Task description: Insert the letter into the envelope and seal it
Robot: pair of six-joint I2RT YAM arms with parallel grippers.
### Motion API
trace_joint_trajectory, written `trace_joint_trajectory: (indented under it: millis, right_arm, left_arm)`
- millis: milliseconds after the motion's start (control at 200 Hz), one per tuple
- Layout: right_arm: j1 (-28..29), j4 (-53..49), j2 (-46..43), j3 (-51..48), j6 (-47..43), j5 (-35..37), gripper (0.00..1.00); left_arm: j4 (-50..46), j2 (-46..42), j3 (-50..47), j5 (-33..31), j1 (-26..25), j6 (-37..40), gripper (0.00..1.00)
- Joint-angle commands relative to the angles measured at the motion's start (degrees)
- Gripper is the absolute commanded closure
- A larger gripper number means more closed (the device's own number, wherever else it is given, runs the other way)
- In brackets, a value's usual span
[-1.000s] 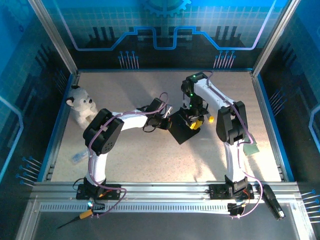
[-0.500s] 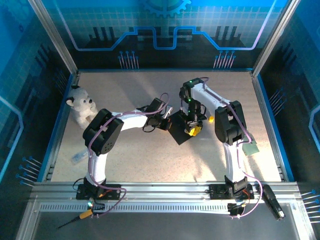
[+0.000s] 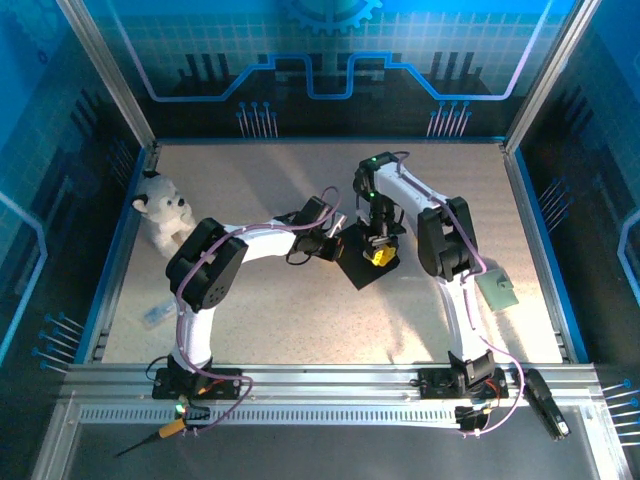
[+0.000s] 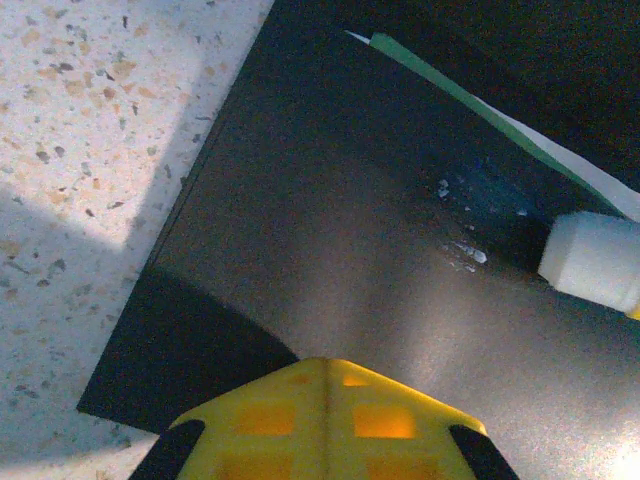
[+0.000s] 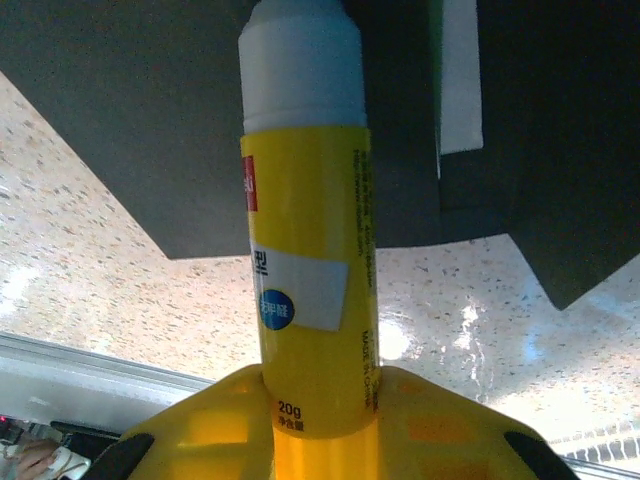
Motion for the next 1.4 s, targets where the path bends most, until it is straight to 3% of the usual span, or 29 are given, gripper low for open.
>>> trace_joint_trajectory:
  millis: [0, 335, 535, 680, 790, 850, 986, 1171, 1391]
  right_arm:
    - [-0.72, 1.98, 4.34, 4.15, -0.02, -0.25, 0.99]
    - [-1.60, 3.14, 5.81, 13.47, 2.77, 0.12, 1.00]
    - [-2.56, 7.36, -2.71, 8.28, 4.50, -0.01, 1.00]
    - [-3.19, 11.49, -10.36, 2.23, 5.42, -1.53, 1.00]
    - [-3.61, 14.89, -16.35, -2.32, 6.04, -3.13, 1.00]
    - [-3.82, 17.38, -19.92, -5.23, 6.68, -4.37, 0.99]
    - [-4.04, 25.83, -28.63, -13.11, 9.20, -7.50, 0.99]
    - [-3.16, 40.37, -38.22, -24.56, 13.36, -12.60, 0.98]
    - [-1.18, 54.04, -47.35, -34.69, 16.92, -17.37, 0.98]
  left_arm:
    - [-4.37, -0.50, -1.12, -0.01, -1.58, 1.01, 1.00]
    - [-4.07, -1.11, -2.95, -2.58, -2.30, 1.48, 1.00]
    - [-5.78, -2.10, -2.62, -8.87, -2.27, 3.56, 1.00]
    - [-4.56, -7.58, -3.32, -11.99, -2.21, 1.70, 1.00]
    - [-4.87, -13.34, -2.43, -11.57, -1.97, -1.79, 0.82]
    - [-5.51, -16.59, -1.68, -10.68, -1.86, -4.64, 0.62]
    - [-3.77, -25.25, -2.60, -7.22, -1.54, -13.08, 0.36]
    - [5.07, -34.44, -8.01, -0.69, -0.91, -27.97, 0.29]
    - [17.67, -36.05, -14.48, 6.76, 0.18, -43.48, 0.29]
